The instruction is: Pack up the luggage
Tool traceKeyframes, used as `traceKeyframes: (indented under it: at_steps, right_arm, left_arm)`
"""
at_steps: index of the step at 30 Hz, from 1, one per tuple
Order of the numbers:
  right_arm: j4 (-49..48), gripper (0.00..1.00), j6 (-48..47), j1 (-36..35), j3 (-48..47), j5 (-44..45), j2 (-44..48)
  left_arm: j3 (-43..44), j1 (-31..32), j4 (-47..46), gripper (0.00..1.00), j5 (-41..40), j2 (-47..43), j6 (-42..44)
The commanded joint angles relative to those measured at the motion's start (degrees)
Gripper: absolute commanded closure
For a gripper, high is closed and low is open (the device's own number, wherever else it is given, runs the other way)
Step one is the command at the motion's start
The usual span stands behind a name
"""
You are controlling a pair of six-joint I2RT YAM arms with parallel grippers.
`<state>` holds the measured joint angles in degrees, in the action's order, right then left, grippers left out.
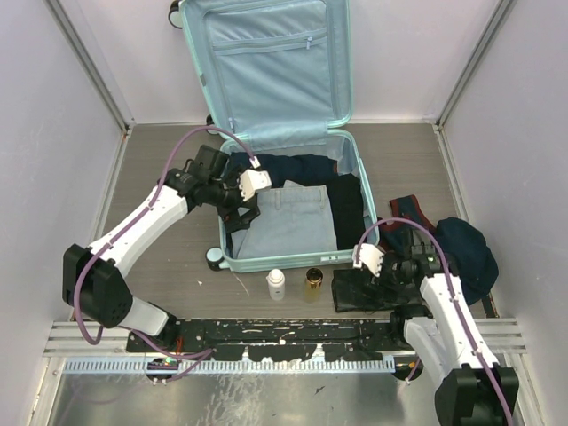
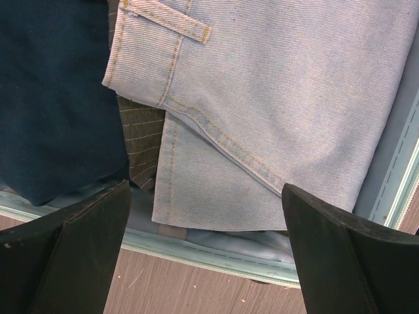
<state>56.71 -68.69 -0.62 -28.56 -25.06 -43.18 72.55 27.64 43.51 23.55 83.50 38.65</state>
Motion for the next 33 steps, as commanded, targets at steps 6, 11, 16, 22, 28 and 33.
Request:
traceKeyframes:
  at_steps: [6, 11, 16, 22, 28, 33]
  right_arm:
    - [-8.1, 0.5, -1.3, 0.3, 3.8, 1.9, -5.4]
    - [-8.4, 0.75, -2.2, 0.5, 4.5, 1.8, -5.9]
    - [-3.2, 0.99, -5.8, 0.6, 2.3, -0.5, -2.5]
    - [5.6, 0.99, -6.3, 0.6, -5.2, -2.9, 0.6]
    - [12.2, 0.99, -2.7, 0.6, -12.8, -4.4, 2.3]
    - [11.8, 0.99, 1.8, 0.7, -14.3, -3.3, 3.6]
  left_arm:
    - [2.6, -0.2, -3.0, 0.02, -0.4, 1.0, 2.2]
    - [3.0, -0.2, -3.5, 0.02, -1.0, 1.4, 2.6]
    - [4.1, -0.2, -3.1, 0.02, -1.1, 2.0, 2.9]
    - [5.4, -0.2, -2.5, 0.02, -1.2, 2.7, 3.5]
    - [6.4, -0.2, -2.5, 0.02, -1.0, 3.3, 3.6]
    - [7.0, -0.2, -2.8, 0.02, -1.0, 4.1, 3.3]
